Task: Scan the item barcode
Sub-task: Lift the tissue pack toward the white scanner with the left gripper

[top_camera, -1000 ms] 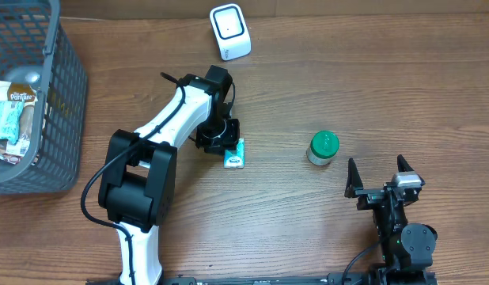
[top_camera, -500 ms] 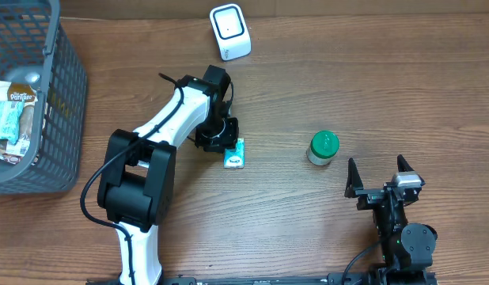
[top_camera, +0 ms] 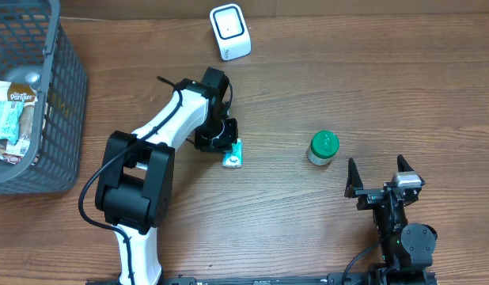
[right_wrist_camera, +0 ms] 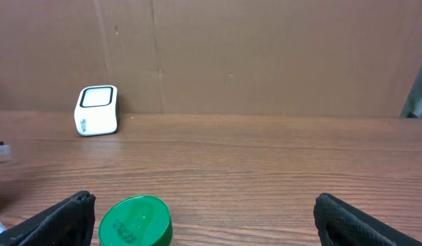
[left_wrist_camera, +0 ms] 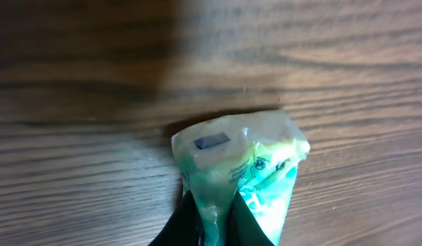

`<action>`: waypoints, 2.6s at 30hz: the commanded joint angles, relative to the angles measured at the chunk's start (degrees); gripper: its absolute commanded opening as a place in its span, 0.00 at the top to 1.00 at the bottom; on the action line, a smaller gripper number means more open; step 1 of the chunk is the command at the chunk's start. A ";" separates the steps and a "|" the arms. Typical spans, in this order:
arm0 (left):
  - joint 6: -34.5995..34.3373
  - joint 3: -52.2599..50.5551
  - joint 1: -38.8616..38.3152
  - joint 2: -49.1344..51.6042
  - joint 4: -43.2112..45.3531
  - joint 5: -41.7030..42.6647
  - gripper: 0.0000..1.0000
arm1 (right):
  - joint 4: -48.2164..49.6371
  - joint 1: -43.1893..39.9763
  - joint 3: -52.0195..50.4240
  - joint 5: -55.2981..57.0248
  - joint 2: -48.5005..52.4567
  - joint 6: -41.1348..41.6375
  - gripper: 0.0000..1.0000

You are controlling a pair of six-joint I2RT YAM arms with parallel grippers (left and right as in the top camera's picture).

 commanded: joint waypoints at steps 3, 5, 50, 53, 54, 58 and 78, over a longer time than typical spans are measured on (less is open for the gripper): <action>-0.22 12.59 -2.32 -0.61 -8.28 -17.88 0.96 | 0.42 0.31 -0.61 -0.15 -0.33 -0.15 0.00; -0.24 16.15 -4.28 -0.61 -11.54 -26.38 0.96 | 0.39 0.31 -0.61 -0.15 -0.33 -0.15 0.00; -1.64 -6.93 -20.24 1.33 4.20 -66.47 0.94 | 0.39 0.31 -0.61 -0.15 -0.33 -0.15 0.00; -1.68 -6.93 -20.24 1.33 4.31 -65.07 0.93 | 0.42 0.31 -0.61 -0.17 -0.33 -0.15 0.00; -1.68 -6.93 -20.24 1.33 4.42 -64.63 0.93 | 0.42 0.31 -0.61 -0.15 -0.33 -0.15 0.00; -1.70 -6.91 -20.26 1.33 4.48 -64.28 0.89 | 0.39 0.31 -0.61 -0.15 -0.33 -0.15 0.00; -2.38 -0.74 -20.17 1.14 1.75 -57.86 0.64 | 0.39 0.31 -0.61 -0.15 -0.33 -0.15 0.00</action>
